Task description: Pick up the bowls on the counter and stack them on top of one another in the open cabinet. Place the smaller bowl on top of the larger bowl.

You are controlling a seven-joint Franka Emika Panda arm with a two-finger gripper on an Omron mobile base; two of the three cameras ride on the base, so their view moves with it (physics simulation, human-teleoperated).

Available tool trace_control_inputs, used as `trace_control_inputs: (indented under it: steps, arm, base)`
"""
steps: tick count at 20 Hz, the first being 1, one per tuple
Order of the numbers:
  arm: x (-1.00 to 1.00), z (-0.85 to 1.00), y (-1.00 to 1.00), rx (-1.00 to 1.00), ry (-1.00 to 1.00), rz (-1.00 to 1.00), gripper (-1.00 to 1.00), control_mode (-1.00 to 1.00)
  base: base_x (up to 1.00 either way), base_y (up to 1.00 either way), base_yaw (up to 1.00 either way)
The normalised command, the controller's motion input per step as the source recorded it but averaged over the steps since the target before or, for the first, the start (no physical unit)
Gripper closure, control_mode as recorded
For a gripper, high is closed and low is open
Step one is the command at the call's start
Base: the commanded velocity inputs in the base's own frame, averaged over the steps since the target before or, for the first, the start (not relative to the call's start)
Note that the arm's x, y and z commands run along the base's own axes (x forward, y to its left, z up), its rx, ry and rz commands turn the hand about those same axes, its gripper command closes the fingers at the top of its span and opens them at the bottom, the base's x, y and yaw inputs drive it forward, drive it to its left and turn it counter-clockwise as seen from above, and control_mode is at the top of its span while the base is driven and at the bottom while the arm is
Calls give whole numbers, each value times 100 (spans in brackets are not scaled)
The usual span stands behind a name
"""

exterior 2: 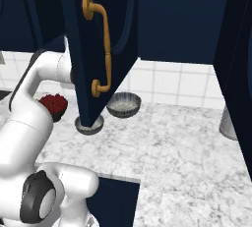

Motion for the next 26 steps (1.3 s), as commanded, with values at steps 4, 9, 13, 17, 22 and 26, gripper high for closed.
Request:
trace_control_inputs:
  steps: [4,9,13,17,22,26]
  arm:
    - [-28,-38,28,-9,5,-2,-100,-100]
    - [-3,-100,100,-47,22,0,-100,-100]
    - [18,-58,44,-21,26,0,-100,-100]
    - [15,-52,1,-23,24,0,-100,-100]
    - [27,-75,16,-21,13,5,-100,-100]
    - [2,-23,12,-1,0,8,-100,-100]
  base:
    - [0,0,0]
    - [0,0,0]
    - [0,0,0]
    - [0,0,0]
    - [0,0,0]
    - [0,0,0]
